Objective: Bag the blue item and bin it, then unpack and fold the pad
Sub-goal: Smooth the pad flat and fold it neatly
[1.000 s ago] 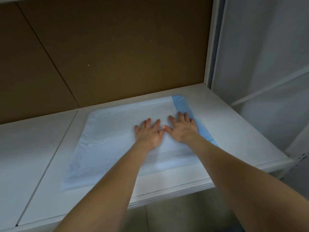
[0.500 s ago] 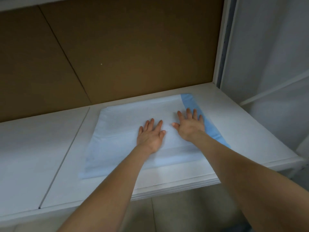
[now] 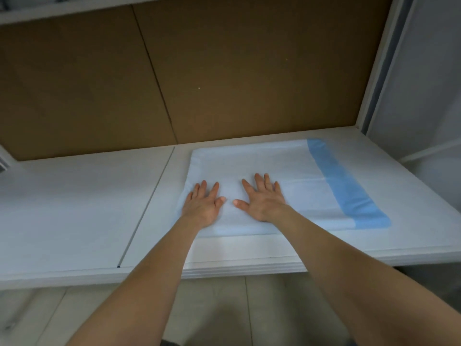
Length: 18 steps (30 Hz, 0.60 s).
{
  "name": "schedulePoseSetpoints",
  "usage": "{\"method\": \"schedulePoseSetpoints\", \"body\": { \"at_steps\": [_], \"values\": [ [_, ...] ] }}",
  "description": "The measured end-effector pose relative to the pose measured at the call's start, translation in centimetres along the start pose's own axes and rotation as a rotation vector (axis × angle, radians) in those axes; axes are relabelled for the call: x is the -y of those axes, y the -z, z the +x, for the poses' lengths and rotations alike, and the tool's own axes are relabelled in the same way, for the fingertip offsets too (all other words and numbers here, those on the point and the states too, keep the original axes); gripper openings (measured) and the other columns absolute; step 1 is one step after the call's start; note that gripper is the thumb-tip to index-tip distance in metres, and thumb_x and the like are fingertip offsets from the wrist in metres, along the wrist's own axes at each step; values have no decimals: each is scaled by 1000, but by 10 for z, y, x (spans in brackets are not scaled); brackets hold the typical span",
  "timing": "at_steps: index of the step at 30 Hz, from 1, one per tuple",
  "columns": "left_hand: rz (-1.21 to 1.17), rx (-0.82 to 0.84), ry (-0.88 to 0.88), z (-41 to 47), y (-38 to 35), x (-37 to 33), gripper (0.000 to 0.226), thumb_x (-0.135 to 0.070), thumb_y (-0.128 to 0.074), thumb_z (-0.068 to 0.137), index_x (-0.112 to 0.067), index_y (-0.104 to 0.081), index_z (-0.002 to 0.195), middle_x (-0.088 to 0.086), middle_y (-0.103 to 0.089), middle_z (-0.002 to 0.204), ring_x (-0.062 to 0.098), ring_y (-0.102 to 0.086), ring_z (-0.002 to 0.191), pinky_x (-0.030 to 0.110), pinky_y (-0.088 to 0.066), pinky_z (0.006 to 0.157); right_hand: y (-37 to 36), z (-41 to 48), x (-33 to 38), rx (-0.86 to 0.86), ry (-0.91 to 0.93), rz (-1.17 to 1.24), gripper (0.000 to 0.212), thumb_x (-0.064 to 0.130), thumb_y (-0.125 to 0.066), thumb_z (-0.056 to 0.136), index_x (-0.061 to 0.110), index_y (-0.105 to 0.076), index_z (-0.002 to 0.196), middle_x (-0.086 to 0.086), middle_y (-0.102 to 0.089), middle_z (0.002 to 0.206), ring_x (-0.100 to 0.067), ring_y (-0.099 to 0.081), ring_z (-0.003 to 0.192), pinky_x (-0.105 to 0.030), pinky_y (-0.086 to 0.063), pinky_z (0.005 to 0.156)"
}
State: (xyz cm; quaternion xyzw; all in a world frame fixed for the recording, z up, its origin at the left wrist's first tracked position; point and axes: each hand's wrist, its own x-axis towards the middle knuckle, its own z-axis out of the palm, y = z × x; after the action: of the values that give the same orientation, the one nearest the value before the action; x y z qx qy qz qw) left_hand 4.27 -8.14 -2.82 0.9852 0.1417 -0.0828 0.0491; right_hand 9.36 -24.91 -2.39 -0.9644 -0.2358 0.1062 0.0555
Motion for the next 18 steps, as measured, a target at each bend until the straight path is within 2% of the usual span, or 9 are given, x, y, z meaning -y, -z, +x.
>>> {"method": "schedulePoseSetpoints", "body": {
  "at_steps": [7,15,18],
  "values": [
    [25,71,-23,2,-8,3,62,-55,-10,98,-31,8,152,5,18,159,22,14,148,40,5,121,-11,4,2,62,-9,-58,75,71,-12,90,33,6,153,-4,20,159,-27,21,146,-49,10,118],
    [97,137,-13,1,2,2,63,-57,-8,97,-30,12,151,4,19,159,23,12,148,41,0,121,-6,3,-3,87,29,-35,75,69,-14,92,32,7,153,-4,20,159,-26,20,146,-47,8,119],
    [97,95,-4,0,9,-8,63,-54,-12,99,-29,10,152,5,18,159,24,10,148,43,-2,121,0,-4,-18,48,-7,-7,72,65,-18,94,31,5,153,-4,18,160,-28,18,147,-47,6,119]
  ]
}}
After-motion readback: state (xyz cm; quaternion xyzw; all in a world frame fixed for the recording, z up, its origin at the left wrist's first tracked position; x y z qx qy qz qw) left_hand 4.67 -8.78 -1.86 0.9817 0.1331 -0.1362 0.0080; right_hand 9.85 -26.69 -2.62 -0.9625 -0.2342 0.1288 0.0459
